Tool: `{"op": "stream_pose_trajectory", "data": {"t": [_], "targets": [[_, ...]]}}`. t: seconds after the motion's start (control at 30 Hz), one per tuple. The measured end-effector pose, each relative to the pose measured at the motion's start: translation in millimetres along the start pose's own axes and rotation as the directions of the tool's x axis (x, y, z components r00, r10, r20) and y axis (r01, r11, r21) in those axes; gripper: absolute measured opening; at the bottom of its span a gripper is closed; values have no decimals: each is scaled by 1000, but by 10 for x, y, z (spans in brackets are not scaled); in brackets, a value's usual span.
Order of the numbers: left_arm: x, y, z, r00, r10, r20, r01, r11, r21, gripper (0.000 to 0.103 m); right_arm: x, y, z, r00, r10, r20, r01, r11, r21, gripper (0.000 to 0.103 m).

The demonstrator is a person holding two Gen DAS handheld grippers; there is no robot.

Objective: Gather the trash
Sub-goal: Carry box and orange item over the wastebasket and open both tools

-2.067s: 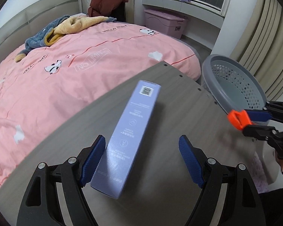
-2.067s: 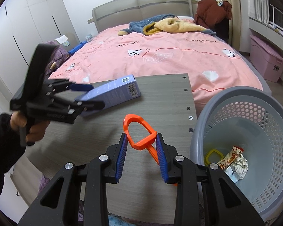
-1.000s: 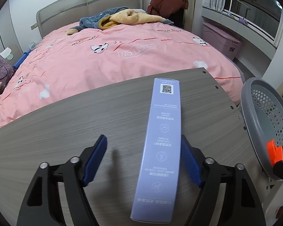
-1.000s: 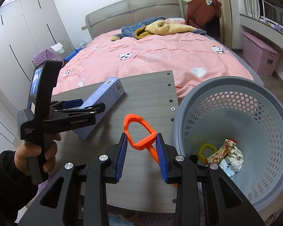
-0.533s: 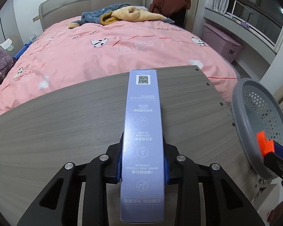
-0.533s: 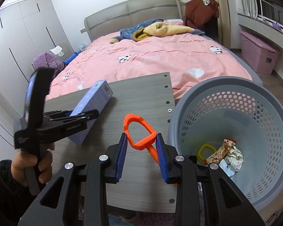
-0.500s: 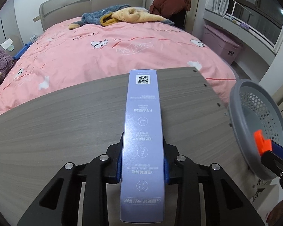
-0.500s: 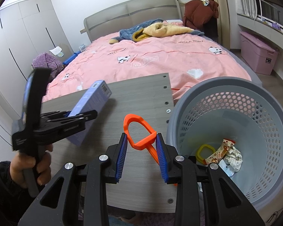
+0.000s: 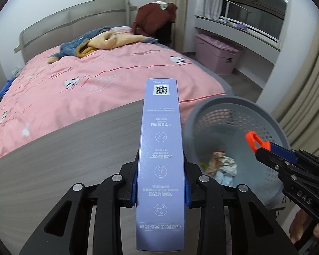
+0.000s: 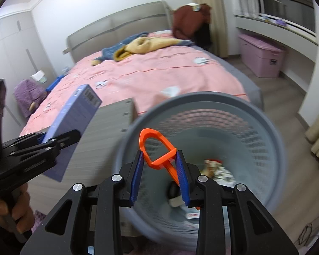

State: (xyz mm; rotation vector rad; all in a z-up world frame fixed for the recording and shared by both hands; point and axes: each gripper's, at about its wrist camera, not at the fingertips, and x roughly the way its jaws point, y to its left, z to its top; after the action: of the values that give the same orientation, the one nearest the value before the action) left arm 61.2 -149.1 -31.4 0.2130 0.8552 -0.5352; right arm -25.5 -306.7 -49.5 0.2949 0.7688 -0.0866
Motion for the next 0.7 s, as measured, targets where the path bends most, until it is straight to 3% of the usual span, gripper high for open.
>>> {"op": "stream_pose_trajectory", "data": {"t": [0.3, 0.53, 0.67, 0.7], "targets": [[189, -597, 105, 994, -105, -36, 108, 991, 77, 31, 23, -523, 26, 997, -81, -6, 81, 994, 77, 31], [313, -764, 122, 991, -120, -59, 124, 989, 81, 31, 74, -644, 39, 996, -90, -11, 91, 992, 89, 33], [266, -782, 142, 995, -93, -33, 95, 992, 85, 53, 57, -676, 20, 995, -96, -3, 96, 991, 97, 40], [245, -783, 148, 996, -85, -24, 87, 992, 87, 54, 46, -686, 16, 995, -97, 1, 97, 990, 99, 43]]}}
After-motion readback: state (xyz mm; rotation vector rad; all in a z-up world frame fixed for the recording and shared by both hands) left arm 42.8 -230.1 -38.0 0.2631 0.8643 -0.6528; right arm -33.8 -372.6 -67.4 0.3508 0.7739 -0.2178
